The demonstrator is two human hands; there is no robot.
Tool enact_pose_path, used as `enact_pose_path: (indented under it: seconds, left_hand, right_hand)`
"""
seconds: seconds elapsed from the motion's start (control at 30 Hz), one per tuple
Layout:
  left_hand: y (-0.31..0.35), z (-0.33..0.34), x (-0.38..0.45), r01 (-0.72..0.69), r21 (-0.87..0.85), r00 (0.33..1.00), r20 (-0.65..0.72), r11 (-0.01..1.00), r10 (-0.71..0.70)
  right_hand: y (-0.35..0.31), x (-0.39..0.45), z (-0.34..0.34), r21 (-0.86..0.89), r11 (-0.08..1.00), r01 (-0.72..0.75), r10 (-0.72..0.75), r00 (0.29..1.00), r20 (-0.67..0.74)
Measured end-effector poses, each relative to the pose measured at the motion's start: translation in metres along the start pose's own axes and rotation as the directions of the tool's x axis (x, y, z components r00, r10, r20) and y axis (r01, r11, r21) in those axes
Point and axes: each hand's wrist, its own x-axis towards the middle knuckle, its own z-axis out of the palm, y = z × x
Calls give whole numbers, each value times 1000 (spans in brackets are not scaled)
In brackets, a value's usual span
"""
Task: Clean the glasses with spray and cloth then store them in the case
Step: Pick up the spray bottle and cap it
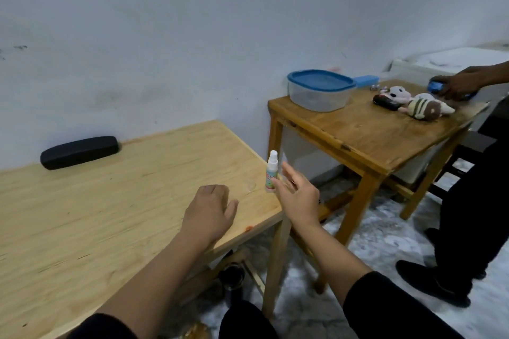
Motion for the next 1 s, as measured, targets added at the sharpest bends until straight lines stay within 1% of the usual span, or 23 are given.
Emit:
enact_pose_path:
  seconds: [0.1, 0.23, 0.33, 0.43, 0.5, 0.57, 0.63, 0.67, 0.73, 0.83, 0.93, 1.0]
  left_hand:
    - [1, 3, 6, 3, -42, 1000, -14, 999, -4]
    - [11, 7, 17, -23, -191, 999, -53, 981, 13]
    - [20, 12, 25, -72, -221, 996, -67, 973, 59]
    - [24, 15, 32, -73, -265, 996, -63, 962, 58]
    - [25, 17, 35, -58, -306, 997, -61, 950, 41]
    - [28, 15, 38, -29, -390, 997, -83, 920, -4]
    - [35, 7, 41, 0, -518, 987, -139, 855, -85]
    - [38, 1, 44, -24, -568, 978, -184, 823, -99]
    - [45, -11, 50, -110, -617, 965, -255, 779, -66]
    - [59, -25, 55, -216, -651, 955, -298, 728, 17]
    - [70, -27, 55, -300, -617, 942, -313, 728, 123]
    - [71, -24, 57, -328, -590, 937, -300, 738, 177]
  right_hand:
    - [-1, 4, 6, 93, 995, -33, 31, 999, 24]
    - [-1, 6, 10, 140, 989, -41, 41, 999, 9]
    - [-1, 8, 8, 165, 985, -52, 51, 999, 8]
    - [-1, 10, 8, 184, 981, -68, 67, 998, 13]
    - [-1, 11, 8, 196, 978, -76, 74, 997, 18]
    - [0, 11, 8, 202, 976, -77, 75, 997, 22]
    - [1, 11, 8, 204, 976, -78, 74, 997, 26]
    - [1, 12, 8, 201, 977, -76, 72, 997, 28]
    - [3, 13, 8, 190, 979, -72, 67, 997, 31]
    - [4, 14, 6, 187, 980, -71, 62, 997, 49]
    - [3, 15, 5, 194, 979, -62, 51, 997, 60]
    - [2, 16, 4, 187, 981, -56, 44, 997, 70]
